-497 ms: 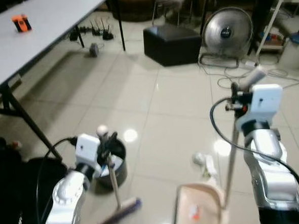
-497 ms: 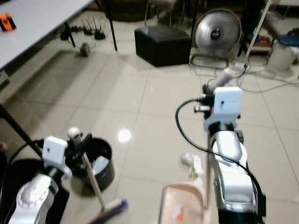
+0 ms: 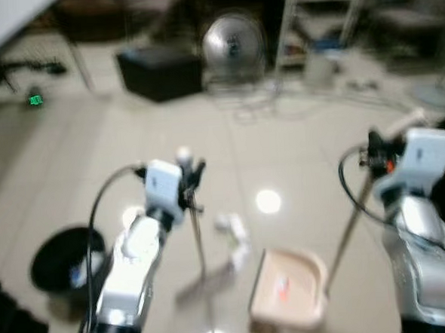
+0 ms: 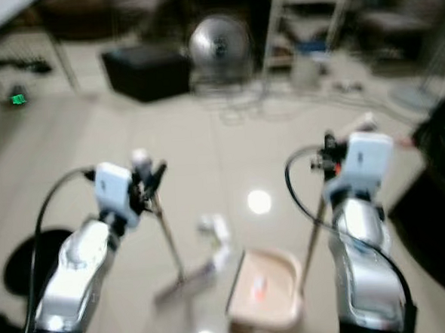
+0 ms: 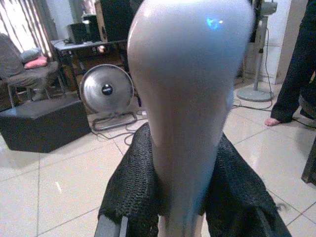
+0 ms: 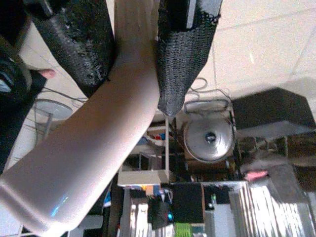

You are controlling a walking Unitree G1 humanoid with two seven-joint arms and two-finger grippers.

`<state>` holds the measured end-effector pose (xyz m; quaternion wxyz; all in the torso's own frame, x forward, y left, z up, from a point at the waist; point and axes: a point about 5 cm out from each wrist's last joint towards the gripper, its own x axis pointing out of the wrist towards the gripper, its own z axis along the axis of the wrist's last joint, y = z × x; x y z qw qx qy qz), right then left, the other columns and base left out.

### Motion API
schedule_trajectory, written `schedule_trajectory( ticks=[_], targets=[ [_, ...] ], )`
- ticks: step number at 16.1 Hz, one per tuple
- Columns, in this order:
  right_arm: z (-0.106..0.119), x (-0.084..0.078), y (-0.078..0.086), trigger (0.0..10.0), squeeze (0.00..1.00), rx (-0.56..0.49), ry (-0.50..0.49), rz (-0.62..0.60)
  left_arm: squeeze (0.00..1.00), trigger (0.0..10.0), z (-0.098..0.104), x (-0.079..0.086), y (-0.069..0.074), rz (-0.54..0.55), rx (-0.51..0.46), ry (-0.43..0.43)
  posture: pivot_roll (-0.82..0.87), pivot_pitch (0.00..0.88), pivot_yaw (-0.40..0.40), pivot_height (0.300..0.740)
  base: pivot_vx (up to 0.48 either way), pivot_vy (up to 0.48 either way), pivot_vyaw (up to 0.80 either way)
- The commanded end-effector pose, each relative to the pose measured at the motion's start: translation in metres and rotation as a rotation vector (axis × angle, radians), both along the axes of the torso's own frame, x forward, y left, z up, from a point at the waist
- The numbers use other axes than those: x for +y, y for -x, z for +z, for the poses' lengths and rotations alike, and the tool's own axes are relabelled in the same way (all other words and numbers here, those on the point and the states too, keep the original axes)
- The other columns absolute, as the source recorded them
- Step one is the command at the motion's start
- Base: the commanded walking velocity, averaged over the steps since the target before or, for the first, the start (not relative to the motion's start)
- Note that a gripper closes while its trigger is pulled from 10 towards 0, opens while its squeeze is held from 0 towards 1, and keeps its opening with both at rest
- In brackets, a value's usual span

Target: Sweep floor

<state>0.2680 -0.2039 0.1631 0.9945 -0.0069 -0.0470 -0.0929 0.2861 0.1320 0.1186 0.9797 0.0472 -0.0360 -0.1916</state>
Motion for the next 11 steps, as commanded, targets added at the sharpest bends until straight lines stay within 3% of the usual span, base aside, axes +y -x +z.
schedule_trajectory(
  ticks=[1,3,5,8,11],
  targets=[
    [0.003,0.003,0.001,10.0,0.0,-0.002,0.016,0.032,0.0,10.0,0.001,0.001,-0.001,0.012,-0.005,-0.016,-0.08,0.006,0.016,0.74,0.0,-0.326,0.0],
    [0.005,0.008,0.001,10.0,0.0,-0.001,0.031,0.067,0.0,10.0,0.005,0.0,0.0,0.037,0.035,-0.001,-0.09,0.014,0.028,0.74,0.0,-0.144,0.0],
    [0.01,0.008,0.004,10.0,0.0,-0.014,0.045,0.073,0.0,10.0,0.01,-0.002,0.0,0.036,0.04,0.014,-0.09,0.013,0.036,0.74,0.0,0.469,0.0],
    [0.011,0.002,0.005,10.0,0.0,-0.025,0.022,0.067,0.0,10.0,0.018,-0.006,-0.001,0.055,0.013,0.001,-0.07,0.013,0.031,0.74,0.0,0.0,0.0],
    [0.025,-0.005,0.004,10.0,0.0,-0.121,0.088,0.002,0.0,10.0,0.024,-0.002,0.002,0.138,-0.053,-0.042,-0.07,0.008,0.026,0.74,0.0,0.0,0.0]
  ],
)
